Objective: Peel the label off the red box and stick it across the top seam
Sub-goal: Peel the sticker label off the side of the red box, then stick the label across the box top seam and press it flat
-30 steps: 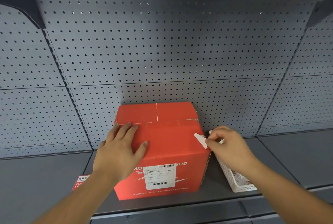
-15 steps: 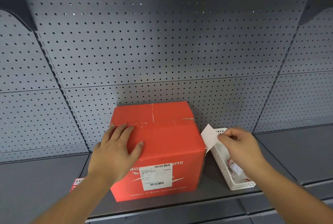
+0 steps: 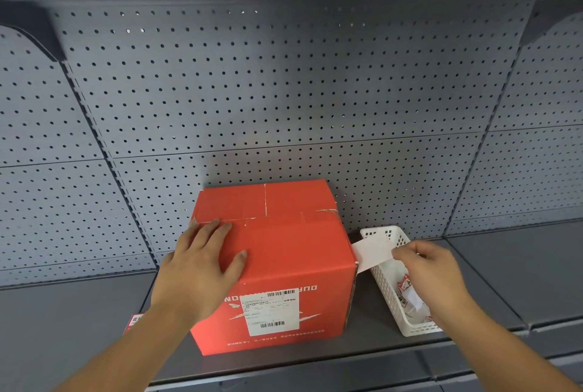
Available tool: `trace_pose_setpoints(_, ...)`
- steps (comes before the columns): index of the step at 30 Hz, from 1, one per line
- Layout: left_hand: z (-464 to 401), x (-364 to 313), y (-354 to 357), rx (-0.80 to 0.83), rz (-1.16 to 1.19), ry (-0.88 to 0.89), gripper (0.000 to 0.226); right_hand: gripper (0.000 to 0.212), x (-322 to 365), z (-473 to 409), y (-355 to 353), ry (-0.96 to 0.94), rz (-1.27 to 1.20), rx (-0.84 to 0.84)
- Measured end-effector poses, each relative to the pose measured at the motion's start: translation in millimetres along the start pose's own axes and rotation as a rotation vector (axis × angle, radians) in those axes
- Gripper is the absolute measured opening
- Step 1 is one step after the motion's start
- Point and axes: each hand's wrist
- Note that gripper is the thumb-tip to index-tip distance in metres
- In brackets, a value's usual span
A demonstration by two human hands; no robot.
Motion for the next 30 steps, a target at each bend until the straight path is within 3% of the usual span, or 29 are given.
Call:
trace_pose_setpoints(7,-1,-1,-1,0.011,-0.022,-0.003,0.077,0.023,4,-2,-4,0.004,-0.063,-0.068)
trace_pose_setpoints(11,-2,-3,-4,0.032,-0.049,0.004,0.079,0.029,22,-1,1,-0.137,-0.051,-0.018)
trace_pose_setpoints(17,-6,-5,-13,0.071,-0.034,0.003,0.083,0.020,48,-2,24,-0.401,0.004,0.032)
trace_pose_setpoints(19,-9,-9,-15,0.037,0.010,0.013,0.075,0.021,59,2,33,-0.488,0.006,0.059)
trace_pose_setpoints(21,-11,-22,-23,-0.034,0.199,0.026,0.048,0.022,68,7,44,-0.558,0.013,0.088)
trace_pose_setpoints(23,-11,-50,-39,-0.032,0.583,-0.046,0.018,0.022,76,13,55,-0.628,0.037,0.115)
trace_pose_setpoints(26,-14,-86,-58,0.099,1.072,-0.200,0.026,0.018,86,24,72,-0.757,0.090,0.155)
trace_pose_setpoints(30,-24,-100,-68,0.150,1.254,-0.330,0.038,0.011,92,29,90,-0.909,0.143,0.211)
Point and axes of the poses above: each hand's wrist, its own z-axis away from the middle knuckle, its own y-axis out of the palm, x = y × z, and after that the axes turned 3 degrees about y, right-handed
